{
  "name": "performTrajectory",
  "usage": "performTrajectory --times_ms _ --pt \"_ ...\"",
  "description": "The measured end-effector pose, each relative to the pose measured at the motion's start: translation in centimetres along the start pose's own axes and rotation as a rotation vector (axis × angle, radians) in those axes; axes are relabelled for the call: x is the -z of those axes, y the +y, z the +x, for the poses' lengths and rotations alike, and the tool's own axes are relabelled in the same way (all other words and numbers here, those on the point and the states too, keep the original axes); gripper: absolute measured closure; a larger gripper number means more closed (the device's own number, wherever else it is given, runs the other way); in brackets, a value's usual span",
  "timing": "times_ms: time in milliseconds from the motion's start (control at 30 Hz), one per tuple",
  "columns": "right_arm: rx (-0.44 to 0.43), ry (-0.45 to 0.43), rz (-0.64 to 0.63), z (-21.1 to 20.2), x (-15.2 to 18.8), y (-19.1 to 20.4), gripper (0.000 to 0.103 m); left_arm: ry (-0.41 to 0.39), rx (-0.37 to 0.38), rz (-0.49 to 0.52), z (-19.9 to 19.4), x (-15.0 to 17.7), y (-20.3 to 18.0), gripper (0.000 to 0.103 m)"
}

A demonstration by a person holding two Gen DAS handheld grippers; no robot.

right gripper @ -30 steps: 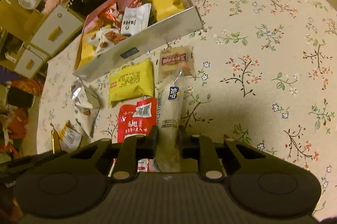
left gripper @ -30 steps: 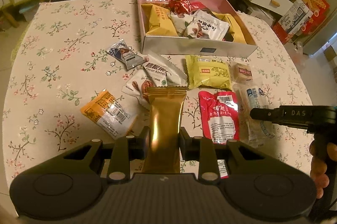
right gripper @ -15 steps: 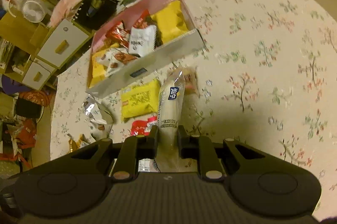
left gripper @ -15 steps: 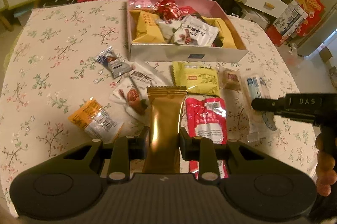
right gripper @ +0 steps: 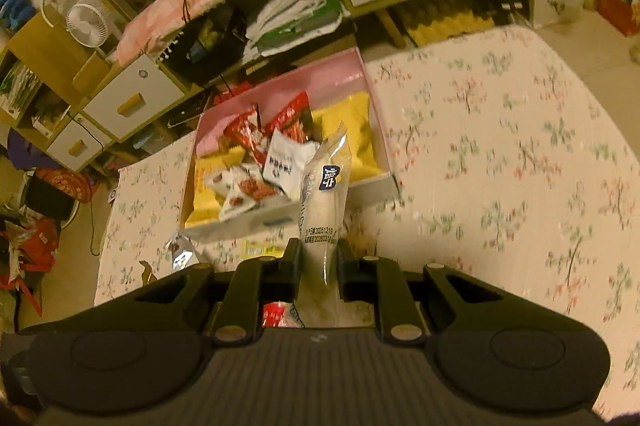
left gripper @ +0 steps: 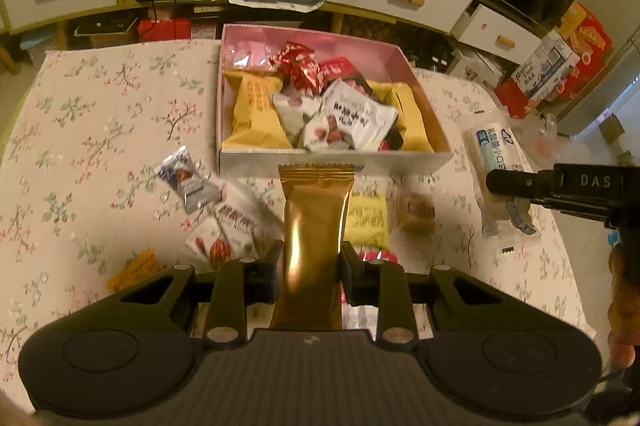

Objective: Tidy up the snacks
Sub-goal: 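Carry the gold bar and white bag into the box and release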

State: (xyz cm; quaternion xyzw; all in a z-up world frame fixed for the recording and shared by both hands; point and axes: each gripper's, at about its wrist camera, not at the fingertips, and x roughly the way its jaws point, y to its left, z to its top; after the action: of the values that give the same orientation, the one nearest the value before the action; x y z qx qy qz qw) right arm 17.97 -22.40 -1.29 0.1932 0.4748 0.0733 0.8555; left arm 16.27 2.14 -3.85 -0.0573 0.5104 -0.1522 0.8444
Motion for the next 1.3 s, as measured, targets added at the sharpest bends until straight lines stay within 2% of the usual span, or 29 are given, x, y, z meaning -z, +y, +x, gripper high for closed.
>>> performTrajectory --times_ms 233,400,800,1133,1200,1300 --pt "-0.024 -0.013 -0.069 0.9 -2.1 0.2 0.088 -0.034 0.001 0.002 1.0 -2.4 -0.9 0.070" --pt "-0.025 -0.025 -0.114 1.9 -3.7 0.3 0.088 -0.064 0.014 -0.037 2.1 -5.1 -1.1 0.070" --pt "-0.047 -0.045 -0.149 4.9 -7.1 -0.2 0.088 -0.104 0.043 -0.049 7.4 -10.2 -3.3 0.070" --pt "-0.080 -0.021 -0.236 8.4 -9.0 1.3 0.088 -0.102 0.024 -0.014 11.4 -11.7 -3.2 0.069" --pt "-0.075 -0.015 -0.275 8.9 -9.1 1.8 0.088 -0.117 -0.002 -0.004 11.2 -11.6 -3.0 0.066" --pt "-0.080 -0.013 -0.312 9.4 -9.3 2.1 0.088 -0.139 0.021 -0.031 10.1 -11.6 -1.7 0.060"
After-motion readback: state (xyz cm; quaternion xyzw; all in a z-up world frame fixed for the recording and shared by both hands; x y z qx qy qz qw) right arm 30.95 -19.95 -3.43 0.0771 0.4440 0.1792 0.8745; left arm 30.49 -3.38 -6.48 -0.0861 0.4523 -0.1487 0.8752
